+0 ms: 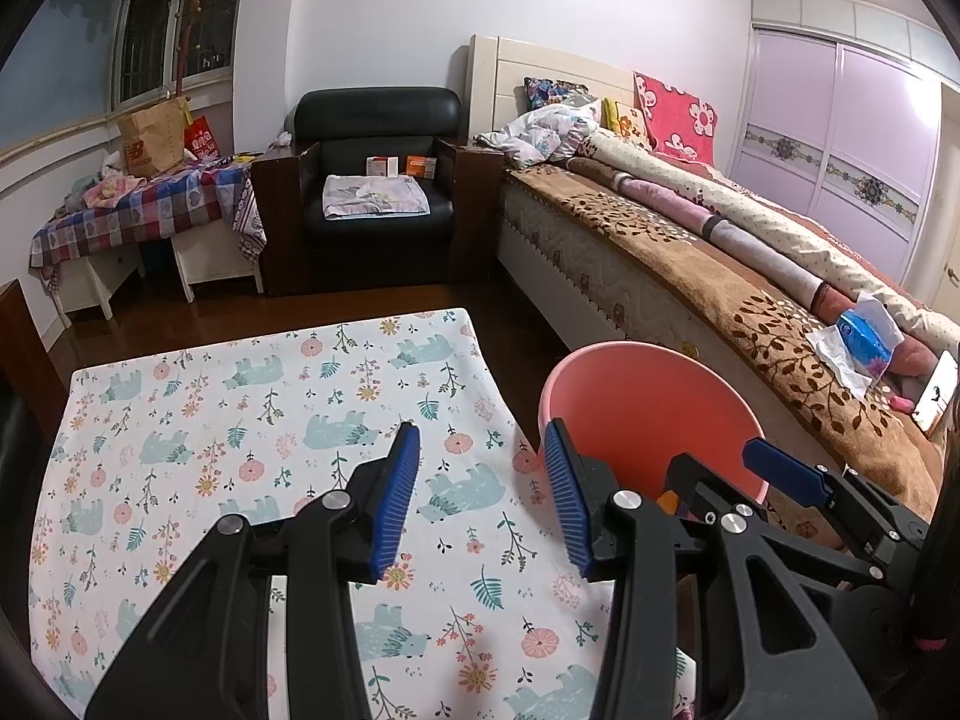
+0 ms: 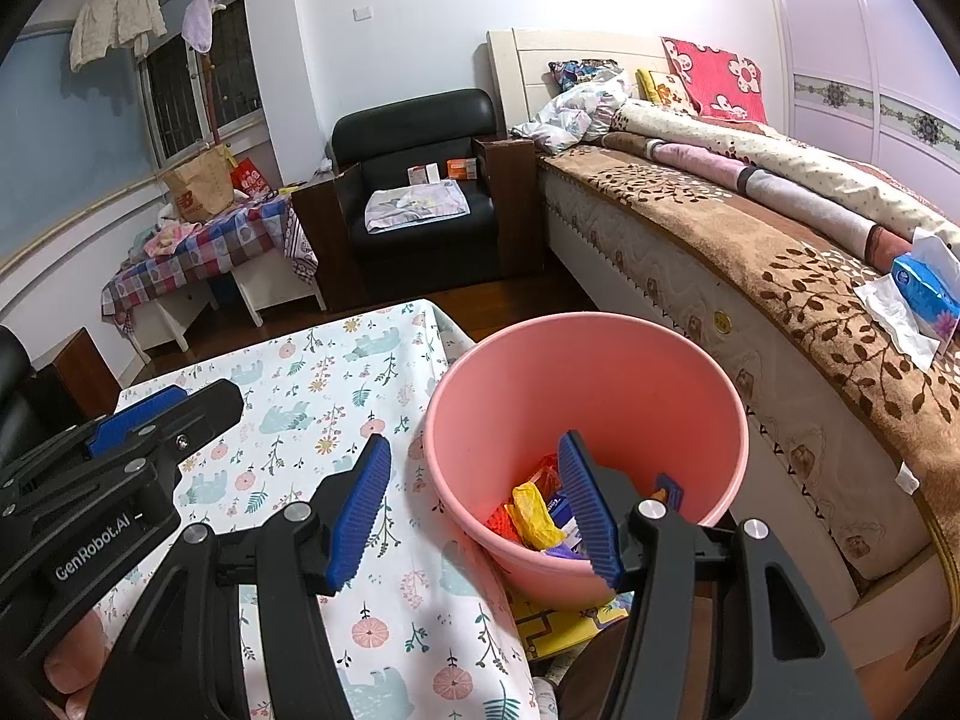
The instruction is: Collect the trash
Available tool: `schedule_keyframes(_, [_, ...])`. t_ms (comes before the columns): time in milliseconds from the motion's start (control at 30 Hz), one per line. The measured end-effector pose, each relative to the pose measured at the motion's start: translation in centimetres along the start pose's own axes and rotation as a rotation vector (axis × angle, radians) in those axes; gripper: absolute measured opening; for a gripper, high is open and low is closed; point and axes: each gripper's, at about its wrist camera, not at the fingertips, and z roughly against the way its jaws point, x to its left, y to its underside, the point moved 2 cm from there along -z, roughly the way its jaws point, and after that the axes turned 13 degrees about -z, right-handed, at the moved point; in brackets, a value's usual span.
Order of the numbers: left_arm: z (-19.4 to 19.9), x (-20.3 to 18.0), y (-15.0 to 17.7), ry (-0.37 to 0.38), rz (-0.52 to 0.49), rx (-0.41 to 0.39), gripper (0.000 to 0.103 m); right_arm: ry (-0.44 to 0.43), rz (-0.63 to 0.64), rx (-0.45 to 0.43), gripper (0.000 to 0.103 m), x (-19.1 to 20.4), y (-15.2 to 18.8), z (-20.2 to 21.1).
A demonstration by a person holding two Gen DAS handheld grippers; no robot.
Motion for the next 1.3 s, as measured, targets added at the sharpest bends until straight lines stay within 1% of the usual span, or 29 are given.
schedule_keyframes(400, [0.0, 0.1, -0.1, 0.002, -0.001, 0.001, 0.044, 0.000, -0.001, 0.000, 0.058, 0.1, 0.1, -0.1])
schedule_keyframes(867, [-0.8, 0.1, 0.5, 0.009, 0.004, 0.017, 0.044, 0.004, 0.002, 0.005, 0.058, 0.1, 0.0, -0.1])
schedule_keyframes(1133, [-0.8, 0.7, 0.9, -0.012, 0.027, 0.016, 0.044, 0.003, 0.010, 0.014, 0.058, -0.1, 0.0, -0.4])
schedule_keyframes(1200, [-0.7, 0.8, 0.8, -0.025, 0.023, 0.023, 0.044, 0.001, 0.011, 0.018, 0.058, -0.3, 0.0, -0.3])
schedule_keyframes(1300, [-0.8, 1.2, 0.7, -0.023, 0.036, 0.034, 0.044, -0.004, 0.017, 0.021, 0.058, 0.1, 0.2, -0.8])
